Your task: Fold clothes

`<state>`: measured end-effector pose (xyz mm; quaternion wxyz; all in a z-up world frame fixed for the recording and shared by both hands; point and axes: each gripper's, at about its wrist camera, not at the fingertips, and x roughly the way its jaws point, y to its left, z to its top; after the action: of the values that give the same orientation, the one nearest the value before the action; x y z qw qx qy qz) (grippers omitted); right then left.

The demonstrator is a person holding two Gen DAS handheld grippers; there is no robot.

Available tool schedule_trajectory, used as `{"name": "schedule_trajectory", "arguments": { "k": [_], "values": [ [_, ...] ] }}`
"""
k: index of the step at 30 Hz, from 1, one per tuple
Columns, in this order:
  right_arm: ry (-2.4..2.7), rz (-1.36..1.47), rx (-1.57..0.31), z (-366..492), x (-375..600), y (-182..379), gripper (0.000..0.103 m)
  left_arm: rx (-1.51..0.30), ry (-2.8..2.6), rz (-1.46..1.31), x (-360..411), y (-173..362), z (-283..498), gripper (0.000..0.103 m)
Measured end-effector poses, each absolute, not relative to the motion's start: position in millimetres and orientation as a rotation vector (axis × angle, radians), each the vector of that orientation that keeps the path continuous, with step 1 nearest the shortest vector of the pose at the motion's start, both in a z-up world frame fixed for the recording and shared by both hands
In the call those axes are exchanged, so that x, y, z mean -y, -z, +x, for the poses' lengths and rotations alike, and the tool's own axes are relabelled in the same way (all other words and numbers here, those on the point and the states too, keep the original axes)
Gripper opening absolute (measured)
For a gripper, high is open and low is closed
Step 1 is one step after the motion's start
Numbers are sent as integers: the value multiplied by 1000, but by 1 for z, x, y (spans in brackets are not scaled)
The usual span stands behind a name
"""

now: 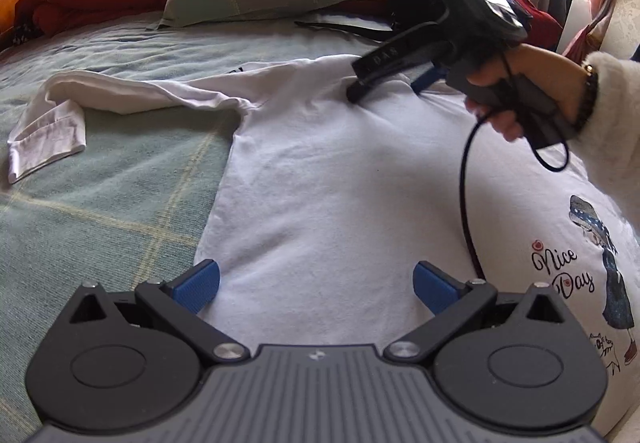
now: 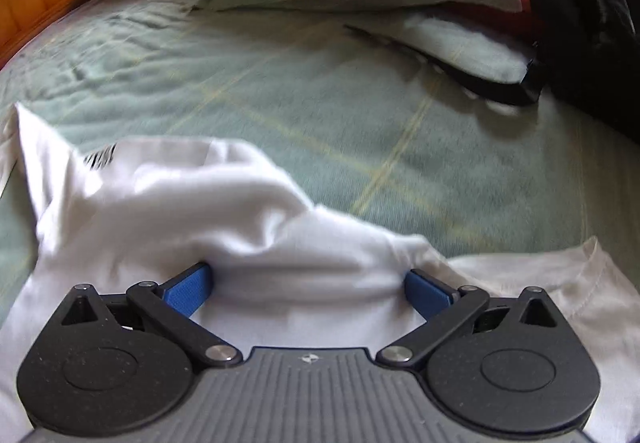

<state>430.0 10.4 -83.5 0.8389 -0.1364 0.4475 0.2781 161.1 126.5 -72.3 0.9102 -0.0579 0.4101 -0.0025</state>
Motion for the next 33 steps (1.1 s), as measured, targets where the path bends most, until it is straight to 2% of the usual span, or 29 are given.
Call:
{"name": "schedule_trajectory", "arguments": {
  "k": [4, 12, 19, 22, 28, 33],
  "values": [
    [-596, -308, -905, 432, -9, 79, 103, -835, 7, -120, -128, 67, 156, 102],
    [-670, -286, -815, 370, 62, 16, 103, -777, 51, -85, -130, 50, 171, 102],
    [-633, -379, -897, 323, 104, 58, 103, -763, 202, -39, -110, 64, 234, 102],
    [-612, -329, -911, 320, 112, 80, 103, -819, 170, -69, -115, 83, 255, 102],
    [-628, -302, -871, 316, 118, 80, 103, -807, 100, -101, -136, 86, 248, 102],
    [-674, -245, -848, 319, 110, 52, 103, -762, 117, -137, -143, 70, 262, 102]
  ]
}}
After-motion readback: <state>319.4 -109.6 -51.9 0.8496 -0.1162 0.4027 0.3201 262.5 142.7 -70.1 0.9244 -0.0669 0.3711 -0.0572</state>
